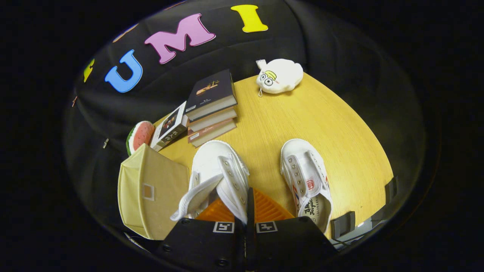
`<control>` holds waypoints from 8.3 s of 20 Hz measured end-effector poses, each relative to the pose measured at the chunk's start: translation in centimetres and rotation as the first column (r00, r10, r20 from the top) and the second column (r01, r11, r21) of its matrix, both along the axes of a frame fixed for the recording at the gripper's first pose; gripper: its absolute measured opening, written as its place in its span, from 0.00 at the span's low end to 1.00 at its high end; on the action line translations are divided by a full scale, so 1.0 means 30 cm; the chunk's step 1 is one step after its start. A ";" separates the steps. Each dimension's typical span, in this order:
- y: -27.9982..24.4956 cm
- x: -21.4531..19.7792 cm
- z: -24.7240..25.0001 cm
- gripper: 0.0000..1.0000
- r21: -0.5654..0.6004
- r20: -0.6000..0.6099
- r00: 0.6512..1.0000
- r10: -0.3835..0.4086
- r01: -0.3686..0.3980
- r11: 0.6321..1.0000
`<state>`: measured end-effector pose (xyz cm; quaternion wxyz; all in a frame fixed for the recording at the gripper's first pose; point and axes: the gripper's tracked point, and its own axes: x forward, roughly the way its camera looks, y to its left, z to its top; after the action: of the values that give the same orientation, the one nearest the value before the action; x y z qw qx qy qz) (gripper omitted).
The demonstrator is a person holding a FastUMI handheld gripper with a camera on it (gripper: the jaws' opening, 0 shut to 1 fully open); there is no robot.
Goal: Open the storage box then place both shoes into the box .Put the left shoe in first, then the right shoe, with the right side of both shoes facing outward in a uniform manner.
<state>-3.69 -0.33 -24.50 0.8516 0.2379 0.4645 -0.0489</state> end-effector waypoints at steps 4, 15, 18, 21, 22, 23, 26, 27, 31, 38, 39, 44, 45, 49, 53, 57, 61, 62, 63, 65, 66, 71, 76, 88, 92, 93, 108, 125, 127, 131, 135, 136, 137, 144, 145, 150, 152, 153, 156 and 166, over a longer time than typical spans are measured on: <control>0.183 0.047 0.202 0.06 0.052 0.018 0.999 0.044 -0.045 0.998; 0.807 0.137 0.201 0.06 0.201 -0.103 0.986 0.130 -0.107 0.974; 0.881 0.147 0.124 0.06 0.190 -0.165 0.981 0.101 -0.068 0.979; 0.933 0.167 0.062 0.06 0.173 -0.202 0.977 0.061 -0.026 0.985; 0.944 0.174 0.047 0.06 0.160 -0.201 0.978 0.049 -0.017 0.987; 0.961 0.177 0.032 0.07 0.152 -0.198 0.979 0.053 -0.023 0.988; 1.042 0.148 0.002 0.10 0.210 -0.217 0.968 0.122 -0.076 0.975; 1.074 0.126 0.001 0.30 0.247 -0.226 0.963 0.149 -0.092 0.965; 1.048 0.139 0.079 0.86 0.267 -0.150 0.971 0.185 -0.140 0.953; 0.774 0.123 0.335 0.87 0.239 0.013 0.976 0.218 -0.214 0.947; 0.699 0.113 0.361 0.87 0.221 0.027 0.977 0.213 -0.213 0.952; 0.231 0.058 0.405 0.87 0.047 0.091 0.982 0.166 -0.171 0.984; 0.135 0.043 0.389 0.87 0.009 0.100 0.982 0.160 -0.162 0.987; -0.222 -0.038 0.215 0.87 -0.092 0.057 0.993 0.105 -0.100 0.991; -0.386 -0.149 -0.034 0.87 -0.101 -0.041 0.993 0.107 -0.111 0.989; -0.421 -0.240 -0.231 0.87 -0.143 -0.142 0.967 0.210 -0.230 0.963; -0.422 -0.247 -0.367 0.85 -0.113 -0.185 0.955 0.231 -0.254 0.961; -0.422 -0.238 -0.397 0.84 -0.116 -0.188 0.952 0.241 -0.265 0.957; -0.427 -0.229 -0.419 0.82 -0.127 -0.187 0.950 0.250 -0.275 0.953; -0.429 -0.191 -0.460 0.77 -0.135 -0.179 0.951 0.252 -0.278 0.951; -0.420 -0.168 -0.461 0.75 -0.119 -0.157 0.957 0.245 -0.265 0.957; -0.441 -0.096 -0.474 0.47 -0.151 -0.072 0.983 0.171 -0.180 0.972; -0.481 -0.085 -0.470 0.11 -0.097 -0.050 0.995 0.089 -0.094 0.991; -0.259 0.017 -0.039 0.05 0.038 0.076 0.994 0.073 -0.076 0.996; -0.059 0.073 0.154 0.05 0.092 0.096 0.993 0.066 -0.074 0.993; 0.003 0.086 0.198 0.05 0.113 0.097 0.993 0.064 -0.075 0.991; 0.700 0.160 0.113 0.05 0.054 -0.121 0.990 0.077 -0.071 0.996; 0.720 0.240 0.329 0.99 -0.033 0.112 0.982 0.149 -0.146 0.989; 0.656 0.245 0.383 0.99 -0.034 0.157 0.978 0.138 -0.134 0.990; 0.513 0.244 0.464 0.99 -0.076 0.255 0.958 0.129 -0.113 0.991; 0.331 0.253 0.562 0.99 -0.148 0.370 0.920 0.132 -0.081 0.986; 0.279 0.255 0.590 0.99 -0.164 0.394 0.910 0.128 -0.067 0.984; 0.225 0.257 0.619 0.99 -0.179 0.418 0.900 0.123 -0.051 0.983; -0.101 0.219 0.761 0.99 -0.259 0.546 0.832 0.096 0.059 0.964; -0.133 0.212 0.772 0.99 -0.273 0.559 0.823 0.098 0.071 0.959; -0.262 0.170 0.816 0.99 -0.382 0.598 0.789 0.143 0.123 0.916; -0.285 0.167 0.832 0.98 -0.411 0.621 0.768 0.159 0.146 0.900; -0.295 0.164 0.843 0.99 -0.422 0.633 0.756 0.165 0.159 0.893; -0.292 0.161 0.844 0.99 -0.421 0.660 0.731 0.175 0.167 0.892; -0.279 0.179 0.766 0.98 -0.387 0.634 0.756 0.164 0.126 0.913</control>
<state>1.69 -8.69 -1.52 0.9903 0.0524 0.1190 -0.0493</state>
